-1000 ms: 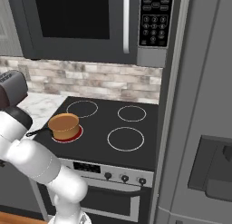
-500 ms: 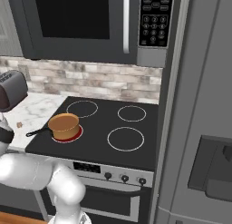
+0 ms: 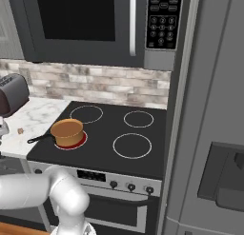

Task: Pick up the sugar cube(s) and place them in the saucepan with hot chocolate.

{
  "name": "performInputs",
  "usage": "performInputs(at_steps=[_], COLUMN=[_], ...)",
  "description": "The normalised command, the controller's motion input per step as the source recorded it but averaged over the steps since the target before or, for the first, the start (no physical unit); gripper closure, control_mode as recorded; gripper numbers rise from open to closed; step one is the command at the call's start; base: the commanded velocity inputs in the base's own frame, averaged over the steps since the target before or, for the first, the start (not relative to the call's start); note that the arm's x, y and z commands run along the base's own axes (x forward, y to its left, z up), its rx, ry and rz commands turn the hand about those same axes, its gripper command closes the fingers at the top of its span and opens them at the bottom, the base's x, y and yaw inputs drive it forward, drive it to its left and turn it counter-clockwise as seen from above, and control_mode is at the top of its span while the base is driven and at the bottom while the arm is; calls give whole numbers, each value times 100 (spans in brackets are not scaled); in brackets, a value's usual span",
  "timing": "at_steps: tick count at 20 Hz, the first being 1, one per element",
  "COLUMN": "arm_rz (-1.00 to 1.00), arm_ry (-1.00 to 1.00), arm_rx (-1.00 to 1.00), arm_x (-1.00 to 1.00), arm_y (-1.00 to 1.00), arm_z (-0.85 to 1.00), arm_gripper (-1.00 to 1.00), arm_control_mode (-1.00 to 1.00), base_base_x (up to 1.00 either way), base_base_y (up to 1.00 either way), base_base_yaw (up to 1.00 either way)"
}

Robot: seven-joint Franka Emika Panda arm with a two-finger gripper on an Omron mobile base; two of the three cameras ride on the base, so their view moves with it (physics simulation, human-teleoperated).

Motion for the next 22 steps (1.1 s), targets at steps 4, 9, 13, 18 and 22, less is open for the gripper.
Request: performInputs(at_steps=[4, 9, 13, 18, 22], arm_rz=[0, 0, 0, 0, 0], arm_ry=[0, 0, 0, 0, 0], arm_rx=[0, 0, 0, 0, 0], arm_x=[11, 12, 13, 10, 13], arm_y=[0, 0, 0, 0, 0], arm_z=[-8, -3, 0, -3, -16], arm_gripper=[-100, -100, -100, -100, -100], arm_control_mode=[-100, -100, -100, -100, -100], base_base_x=[0, 0, 0, 0, 0], base_base_y=[0, 0, 0, 0, 0], base_base_yaw=[0, 0, 0, 0, 0])
